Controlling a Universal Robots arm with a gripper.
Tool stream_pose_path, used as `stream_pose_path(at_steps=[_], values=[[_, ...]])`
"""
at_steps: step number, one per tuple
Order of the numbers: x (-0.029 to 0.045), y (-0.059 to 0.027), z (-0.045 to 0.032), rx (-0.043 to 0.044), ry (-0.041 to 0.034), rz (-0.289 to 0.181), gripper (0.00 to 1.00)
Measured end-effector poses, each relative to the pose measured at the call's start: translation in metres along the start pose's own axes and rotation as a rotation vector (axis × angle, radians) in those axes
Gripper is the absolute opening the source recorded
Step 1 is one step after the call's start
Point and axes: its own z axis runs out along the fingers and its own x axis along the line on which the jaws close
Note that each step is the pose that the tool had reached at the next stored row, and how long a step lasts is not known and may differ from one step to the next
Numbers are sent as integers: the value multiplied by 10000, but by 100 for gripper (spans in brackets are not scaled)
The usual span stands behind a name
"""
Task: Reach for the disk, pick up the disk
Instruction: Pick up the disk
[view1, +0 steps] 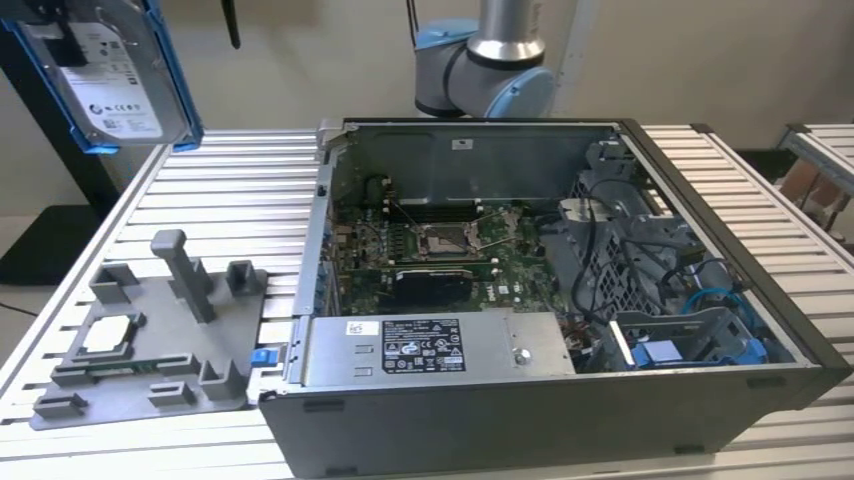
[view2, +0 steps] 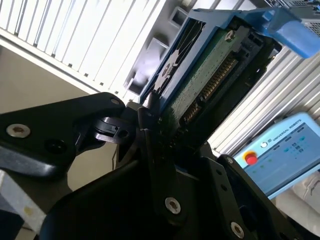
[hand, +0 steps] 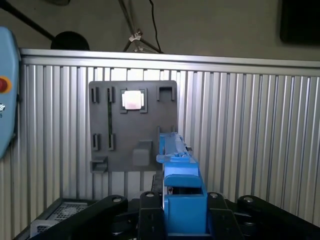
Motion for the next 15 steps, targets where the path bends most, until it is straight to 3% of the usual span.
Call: stream_pose_path(at_steps=[15], values=[[7, -359, -2, -4, 0, 0, 0]])
